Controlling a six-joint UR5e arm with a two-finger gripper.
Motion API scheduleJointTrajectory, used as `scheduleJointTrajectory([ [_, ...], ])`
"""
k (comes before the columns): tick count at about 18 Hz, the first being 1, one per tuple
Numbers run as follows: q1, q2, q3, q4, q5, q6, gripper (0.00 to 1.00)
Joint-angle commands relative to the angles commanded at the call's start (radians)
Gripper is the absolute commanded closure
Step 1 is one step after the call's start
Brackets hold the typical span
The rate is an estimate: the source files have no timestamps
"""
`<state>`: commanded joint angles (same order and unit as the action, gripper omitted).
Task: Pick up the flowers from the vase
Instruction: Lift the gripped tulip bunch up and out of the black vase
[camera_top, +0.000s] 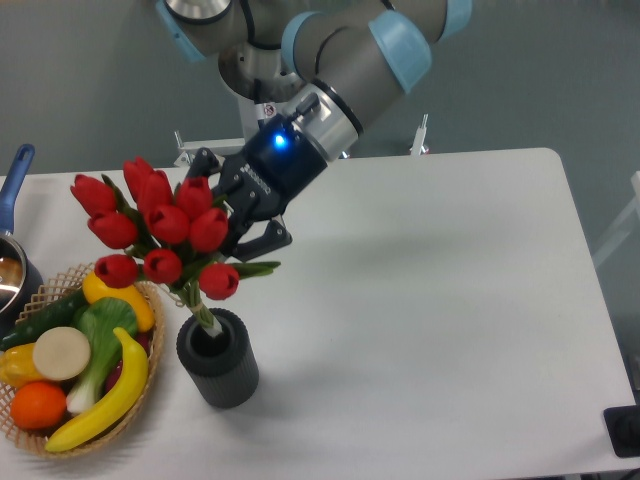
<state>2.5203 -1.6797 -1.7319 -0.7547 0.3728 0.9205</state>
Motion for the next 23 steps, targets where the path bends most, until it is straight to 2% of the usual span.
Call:
scheduleJointTrajectory([
  [6,0.008,0.008,0.018,0.0,0.0,-0.032,0.59],
  [9,0.035,0.021,0.025,0.0,0.0,-0.052,0.59],
  [13,0.145,0.041,0.011,-0.003,0.002,-0.086,0.59],
  [18,0.296,0.035,0.008,-0.002,0.0,-0.077,0.59],
  [23,0.36,0.026,0.008,0.0,-0.018,-0.068,0.59],
])
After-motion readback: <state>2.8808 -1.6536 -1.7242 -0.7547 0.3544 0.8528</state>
